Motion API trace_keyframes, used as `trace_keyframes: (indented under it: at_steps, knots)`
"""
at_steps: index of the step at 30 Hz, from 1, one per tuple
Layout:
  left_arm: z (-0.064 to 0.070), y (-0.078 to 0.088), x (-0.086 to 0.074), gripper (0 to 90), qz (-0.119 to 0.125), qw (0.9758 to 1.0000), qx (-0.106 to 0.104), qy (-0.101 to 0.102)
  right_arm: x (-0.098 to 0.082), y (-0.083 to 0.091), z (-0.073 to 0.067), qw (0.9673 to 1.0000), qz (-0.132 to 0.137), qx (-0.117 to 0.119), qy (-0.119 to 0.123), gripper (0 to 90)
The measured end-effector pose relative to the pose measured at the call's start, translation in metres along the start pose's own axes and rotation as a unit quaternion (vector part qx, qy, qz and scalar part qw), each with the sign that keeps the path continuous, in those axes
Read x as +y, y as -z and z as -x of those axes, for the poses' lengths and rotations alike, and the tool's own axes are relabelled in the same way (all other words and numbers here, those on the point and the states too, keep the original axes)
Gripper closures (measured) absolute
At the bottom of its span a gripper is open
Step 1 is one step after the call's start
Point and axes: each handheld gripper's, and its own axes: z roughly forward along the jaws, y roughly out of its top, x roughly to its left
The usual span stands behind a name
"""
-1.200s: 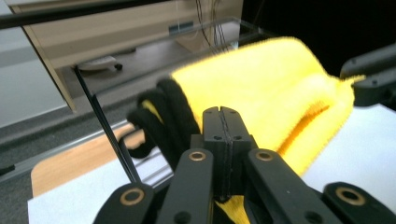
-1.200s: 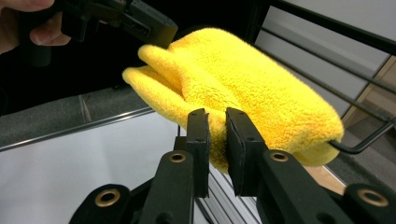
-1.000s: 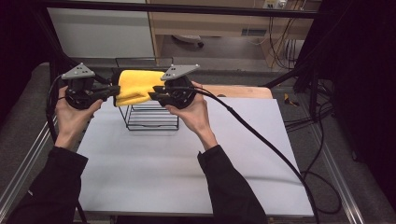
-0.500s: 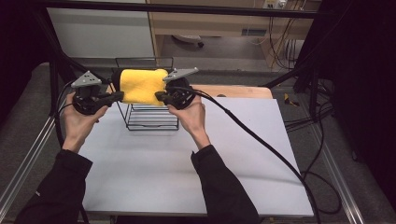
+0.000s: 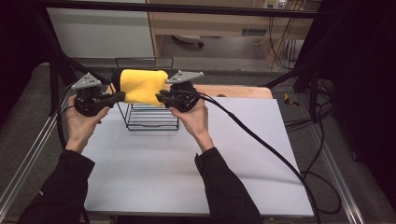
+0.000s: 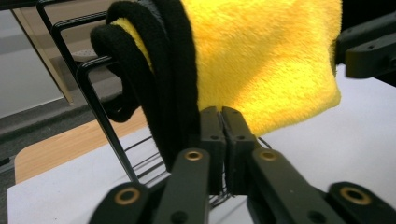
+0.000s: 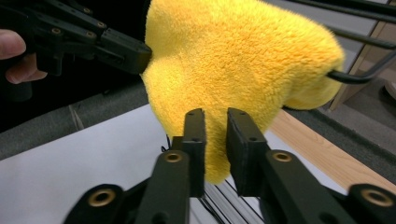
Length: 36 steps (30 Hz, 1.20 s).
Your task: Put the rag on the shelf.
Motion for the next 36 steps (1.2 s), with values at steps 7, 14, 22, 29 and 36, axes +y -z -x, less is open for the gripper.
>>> trace_keyframes:
  at_steps: [7, 14, 22, 29, 36]
  knots:
    - [0.011, 0.020, -0.021, 62.4, -0.016, 0.9998, -0.010, -0.004, -0.010, 0.040, 0.006, 0.9999, 0.009, -0.003, -0.013, 49.8]
    - [0.022, 0.019, -0.056, 39.2, -0.030, 0.9994, -0.017, -0.001, -0.038, 0.080, 0.021, 0.9989, 0.008, -0.023, -0.041, 29.5]
    - [0.036, 0.001, -0.095, 17.7, -0.040, 0.9989, -0.024, 0.002, -0.092, 0.114, 0.042, 0.9964, -0.010, -0.041, -0.073, 10.2]
    - [0.048, -0.017, -0.125, 8.7, -0.060, 0.9978, -0.028, 0.008, -0.140, 0.130, 0.054, 0.9942, -0.031, -0.046, -0.092, 4.0]
    - [0.054, -0.026, -0.152, 7.7, -0.077, 0.9962, -0.040, 0.008, -0.194, 0.144, 0.065, 0.9894, -0.045, -0.048, -0.129, 1.7]
